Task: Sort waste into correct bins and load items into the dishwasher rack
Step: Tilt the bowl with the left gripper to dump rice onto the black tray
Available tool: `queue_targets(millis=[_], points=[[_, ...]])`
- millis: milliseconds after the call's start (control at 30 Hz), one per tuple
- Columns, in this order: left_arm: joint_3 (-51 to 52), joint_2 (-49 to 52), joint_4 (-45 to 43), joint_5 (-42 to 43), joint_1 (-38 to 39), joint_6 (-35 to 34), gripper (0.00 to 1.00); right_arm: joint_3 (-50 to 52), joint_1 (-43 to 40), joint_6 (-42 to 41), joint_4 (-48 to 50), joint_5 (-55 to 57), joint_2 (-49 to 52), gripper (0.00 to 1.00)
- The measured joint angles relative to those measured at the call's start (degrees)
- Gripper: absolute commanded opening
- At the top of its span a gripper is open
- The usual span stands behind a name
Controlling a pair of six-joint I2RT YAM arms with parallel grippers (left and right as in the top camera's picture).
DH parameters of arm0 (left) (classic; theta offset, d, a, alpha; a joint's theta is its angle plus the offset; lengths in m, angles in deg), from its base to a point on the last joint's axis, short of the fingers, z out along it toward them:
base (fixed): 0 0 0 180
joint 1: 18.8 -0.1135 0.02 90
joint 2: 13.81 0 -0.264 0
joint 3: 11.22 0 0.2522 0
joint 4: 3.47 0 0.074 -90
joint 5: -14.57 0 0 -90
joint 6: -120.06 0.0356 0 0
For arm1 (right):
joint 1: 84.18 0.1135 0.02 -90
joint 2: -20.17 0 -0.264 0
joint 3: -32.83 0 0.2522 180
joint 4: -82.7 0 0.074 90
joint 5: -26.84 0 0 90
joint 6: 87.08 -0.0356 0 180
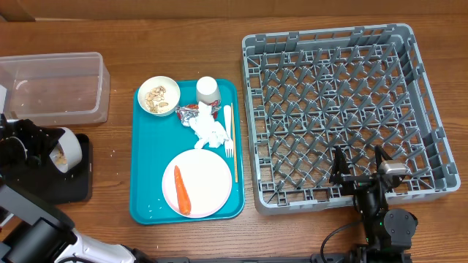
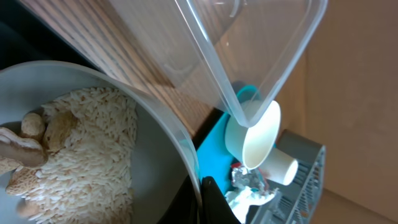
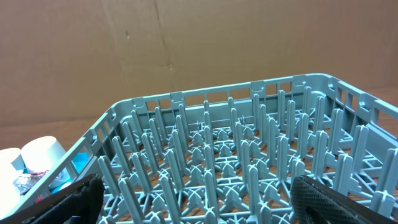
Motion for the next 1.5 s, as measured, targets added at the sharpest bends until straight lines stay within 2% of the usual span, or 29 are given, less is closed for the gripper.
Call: queue_targets(millis=[733, 1067, 1267, 1500], points=[[0.04, 0.61, 2.97, 13.03, -8.76, 1.38, 0.04, 0.0, 0.0, 0.0, 0.0, -0.02, 0.0, 1.0], [0.33, 0.79, 1.73, 18.88, -9.62, 2.21, 0.04, 0.0, 0.0, -0.02, 0.02, 0.0, 0.0, 1.0], [1.27, 1.46, 1.16, 19.39, -9.62, 3.06, 0.04, 0.0, 0.0, 0.0, 0.04, 0.0, 0.0, 1.0], [2.58, 5.99, 0.7, 22.45, -9.62, 3.78, 0.04, 0.0, 0.0, 0.0, 0.02, 0.0, 0.0, 1.0]])
